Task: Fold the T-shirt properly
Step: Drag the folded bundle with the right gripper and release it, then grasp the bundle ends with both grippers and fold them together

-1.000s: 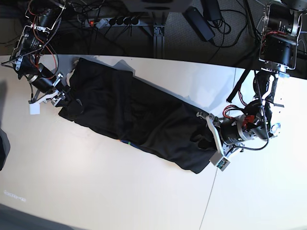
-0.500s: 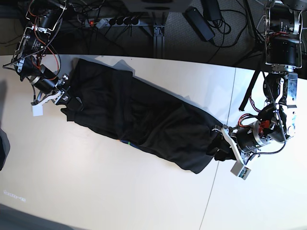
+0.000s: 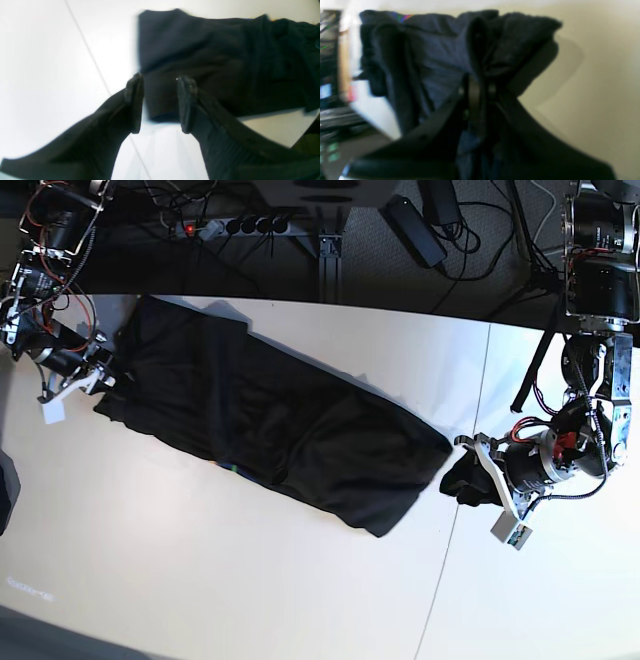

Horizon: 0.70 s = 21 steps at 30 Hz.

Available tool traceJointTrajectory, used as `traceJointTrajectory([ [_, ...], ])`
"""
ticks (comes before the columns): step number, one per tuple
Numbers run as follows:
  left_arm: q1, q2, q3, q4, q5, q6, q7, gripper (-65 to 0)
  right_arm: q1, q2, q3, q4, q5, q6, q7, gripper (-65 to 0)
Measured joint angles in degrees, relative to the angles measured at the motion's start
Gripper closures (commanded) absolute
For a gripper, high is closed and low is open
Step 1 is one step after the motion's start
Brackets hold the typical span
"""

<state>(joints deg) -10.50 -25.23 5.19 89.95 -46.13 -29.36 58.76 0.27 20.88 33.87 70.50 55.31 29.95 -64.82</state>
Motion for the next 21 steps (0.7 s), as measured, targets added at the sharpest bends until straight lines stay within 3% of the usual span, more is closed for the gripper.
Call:
traceJointTrajectory([
  [5,0.0,0.2,0.0,0.0,-0.3,0.0,0.0,-25.8,0.1,5.9,0.1,0.0,-1.1,0.1,0.5,0.0],
  [13,1.0,0.2,0.0,0.0,-0.6,0.0,0.3,-25.8,0.4,11.5,-0.1,0.0,-0.1,0.1,1.1,0.0],
  [21,6.5,2.0,0.0,0.0,-0.9,0.0,-0.5,-25.8,5.4,11.7,-0.1,0.0,2.4,0.1,-0.6,0.0],
])
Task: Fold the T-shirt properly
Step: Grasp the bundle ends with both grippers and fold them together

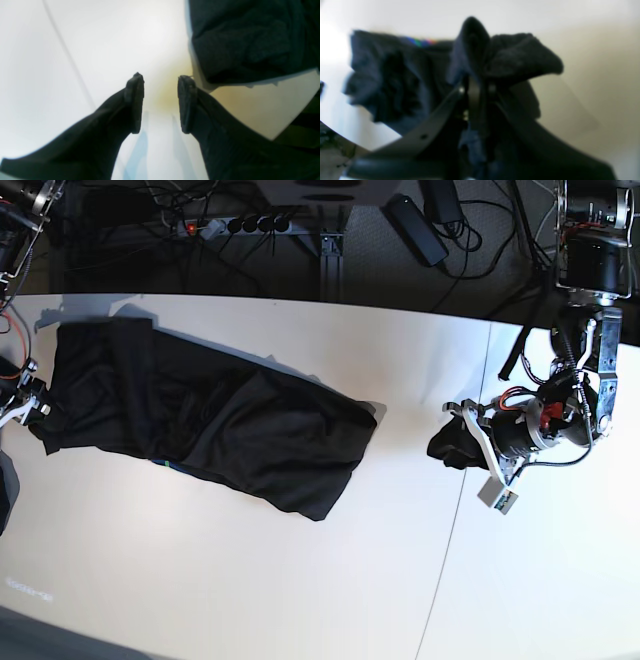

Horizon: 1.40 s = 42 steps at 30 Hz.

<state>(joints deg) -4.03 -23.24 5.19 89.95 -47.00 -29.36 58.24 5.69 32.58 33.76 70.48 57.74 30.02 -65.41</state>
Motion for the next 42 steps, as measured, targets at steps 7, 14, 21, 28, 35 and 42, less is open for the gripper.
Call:
traceJointTrajectory([
  [7,2.4,3.1,0.0,0.0,0.8,0.0,-1.9,-25.8,7.6,0.0,-0.1,0.0,0.7,0.0,-2.5,0.0],
  [14,2.4,5.8,0.0,-0.9,0.9,0.0,-2.6,-25.8,9.6,0.1,-0.1,0.0,0.5,0.0,-2.4,0.0],
  [21,2.4,9.5,0.0,-4.4,1.0,0.0,-3.5,-25.8,9.6,0.1,-0.9,0.0,0.5,0.0,-2.4,0.0],
  [28,2.4,12.0,0.0,-4.8,1.2,0.0,-3.4,-25.8,9.6,0.1,-2.1,0.0,0.5,0.0,-2.3,0.0],
  [35,2.4,15.7,1.6,-7.4,2.4,0.0,-3.9,-25.8,10.4,0.1,-9.4,0.0,0.5,0.0,-1.8,0.0],
  [42,2.4,17.6,8.0,-10.2,4.0,0.0,-7.9,-25.8,17.1,0.2,-16.2,0.0,0.7,0.0,-2.4,0.0],
])
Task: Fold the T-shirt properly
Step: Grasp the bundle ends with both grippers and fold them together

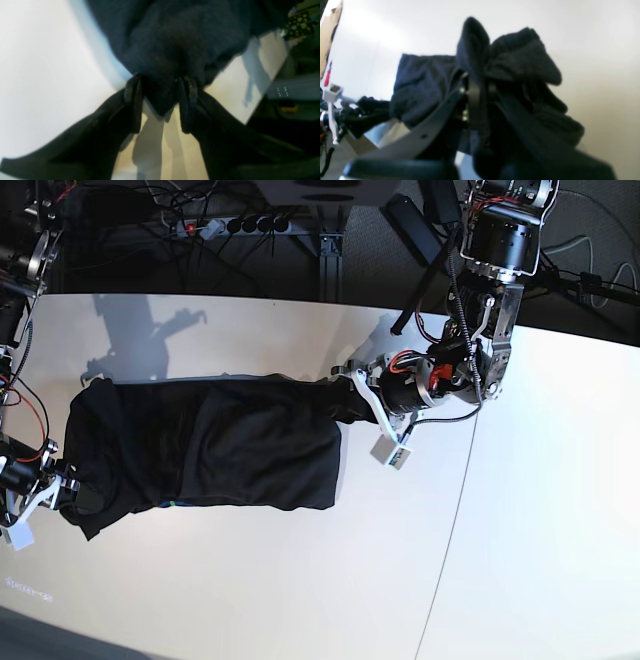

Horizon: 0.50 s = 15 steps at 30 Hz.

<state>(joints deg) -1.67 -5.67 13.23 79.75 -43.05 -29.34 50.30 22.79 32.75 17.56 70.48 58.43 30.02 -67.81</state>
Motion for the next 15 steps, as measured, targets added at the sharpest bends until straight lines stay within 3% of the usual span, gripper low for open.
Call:
traceJointTrajectory([
  [5,0.1,0.5,4.8,-0.1,0.5,0.0,-1.8,-25.8,4.5,-0.7,-7.1,0.0,-0.3,0.0,-0.2,0.0],
  [15,1.0,9.2,5.9,-0.2,6.0,0.0,-2.7,-25.8,9.3,-8.5,-22.5,0.0,-1.6,0.0,-0.6,0.0],
])
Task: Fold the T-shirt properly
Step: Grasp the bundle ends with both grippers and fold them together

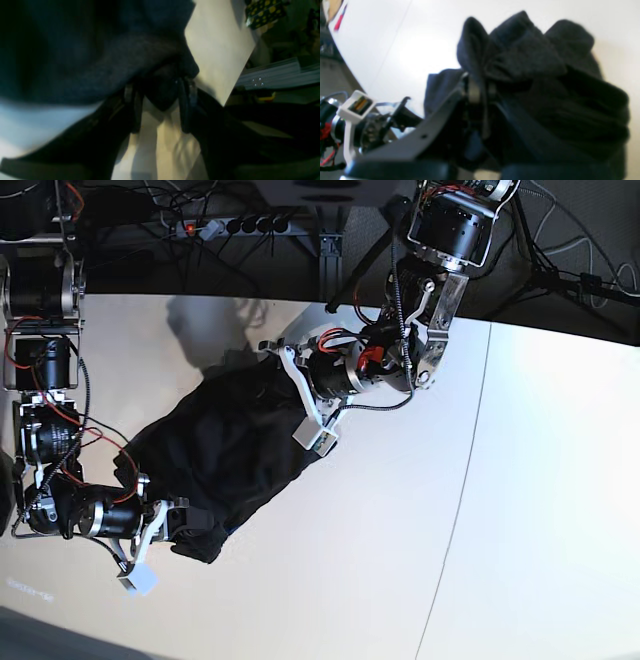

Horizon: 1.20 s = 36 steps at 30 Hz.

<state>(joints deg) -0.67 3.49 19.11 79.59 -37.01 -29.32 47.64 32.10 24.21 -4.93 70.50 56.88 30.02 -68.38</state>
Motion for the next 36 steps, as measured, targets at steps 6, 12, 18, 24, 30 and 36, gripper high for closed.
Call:
traceJointTrajectory([
  [6,0.2,0.0,0.0,0.0,4.8,0.0,-0.4,-25.8,-0.3,-3.7,-3.4,0.0,-0.1,0.0,-2.1,0.0],
  [12,0.2,-0.2,0.0,0.0,6.2,0.0,-2.3,-25.8,-1.8,-4.1,-3.5,0.0,2.9,0.0,-3.0,0.0],
  [18,0.2,-0.4,-0.1,0.0,7.2,0.0,-2.6,-25.8,-7.0,-4.1,-3.5,3.7,3.8,0.0,-3.4,0.0],
  [24,0.2,-0.4,-0.1,0.0,7.3,0.0,-3.3,-25.8,-12.3,-4.0,-3.5,12.9,2.8,0.0,-3.4,0.0],
  [30,0.2,-0.4,-0.1,0.0,7.5,0.0,-3.4,-25.8,-15.0,-4.0,-3.5,19.1,-1.2,0.0,-3.2,0.0],
  [36,0.2,-0.5,-0.1,0.0,7.4,0.0,-3.4,-25.8,-15.3,-4.0,-5.1,19.5,-1.7,0.0,-3.3,0.0],
])
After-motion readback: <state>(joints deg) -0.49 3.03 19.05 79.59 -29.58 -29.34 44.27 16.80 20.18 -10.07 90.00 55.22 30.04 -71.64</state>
